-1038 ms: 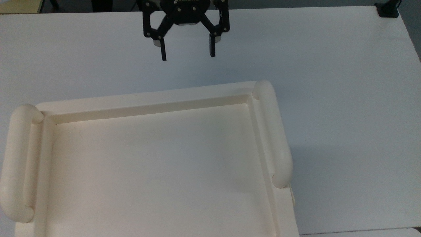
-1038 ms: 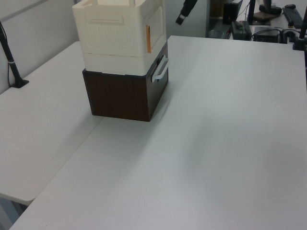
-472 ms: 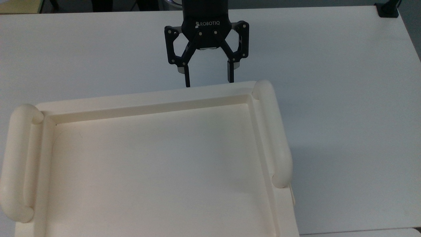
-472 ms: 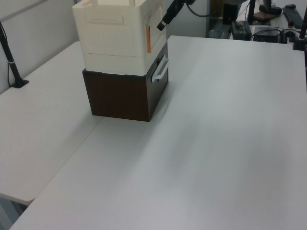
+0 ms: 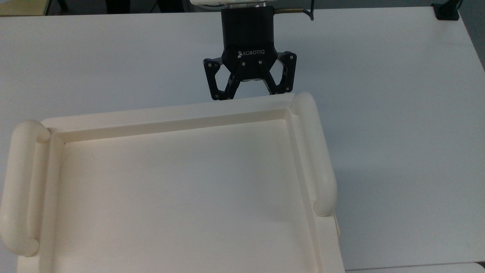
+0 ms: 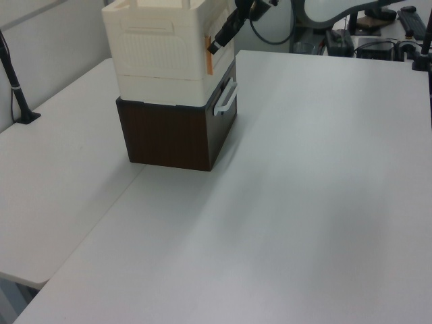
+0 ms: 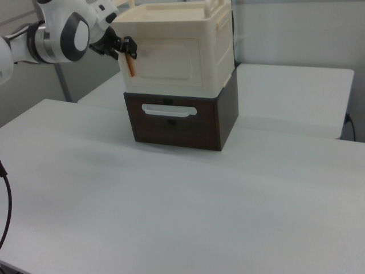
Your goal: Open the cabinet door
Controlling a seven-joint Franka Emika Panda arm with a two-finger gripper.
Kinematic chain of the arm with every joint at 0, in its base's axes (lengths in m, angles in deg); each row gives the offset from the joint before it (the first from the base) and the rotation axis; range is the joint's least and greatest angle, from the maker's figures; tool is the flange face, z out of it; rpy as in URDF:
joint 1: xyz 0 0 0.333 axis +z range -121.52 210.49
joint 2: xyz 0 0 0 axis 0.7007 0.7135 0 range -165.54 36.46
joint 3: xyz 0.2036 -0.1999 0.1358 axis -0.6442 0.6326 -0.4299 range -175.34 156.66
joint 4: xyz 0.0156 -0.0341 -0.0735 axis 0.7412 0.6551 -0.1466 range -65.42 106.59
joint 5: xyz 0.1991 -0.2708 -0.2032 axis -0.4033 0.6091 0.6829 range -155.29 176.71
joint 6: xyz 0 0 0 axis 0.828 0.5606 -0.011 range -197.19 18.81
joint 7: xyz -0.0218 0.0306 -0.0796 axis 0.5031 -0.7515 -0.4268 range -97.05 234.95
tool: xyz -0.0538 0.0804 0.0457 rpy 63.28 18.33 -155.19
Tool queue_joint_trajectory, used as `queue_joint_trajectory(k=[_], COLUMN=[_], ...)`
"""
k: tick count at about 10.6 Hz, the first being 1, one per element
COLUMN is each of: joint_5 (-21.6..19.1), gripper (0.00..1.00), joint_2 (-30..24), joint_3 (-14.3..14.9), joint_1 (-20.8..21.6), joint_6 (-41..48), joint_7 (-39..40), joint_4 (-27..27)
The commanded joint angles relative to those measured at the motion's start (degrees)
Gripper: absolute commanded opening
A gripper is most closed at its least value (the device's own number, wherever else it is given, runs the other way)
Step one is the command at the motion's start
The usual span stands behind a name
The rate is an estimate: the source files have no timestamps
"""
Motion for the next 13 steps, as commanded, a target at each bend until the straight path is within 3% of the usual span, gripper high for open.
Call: queue_joint_trajectory(k=[1,2,6,9,13], joint_5=[3.4,3.4,3.3,3.4,3.3], gripper=[0.53,0.43,0.43,0.19,0.02], joint_2=[1.5,1.5,1.5,1.5,1.3], joint_3=[0.1,0.1,0.0,0.0,0.1], joint_1=[0.7,0.7,0.8,0.8,0.4], joint_6=[-2.1,-2.9,-3.1,-3.0,-2.7], joint_7=[-1.2,-1.3,-1.6,-1.7,-1.7], joint_4=[-0.7,-0.7,-0.7,-0.6,-0.5])
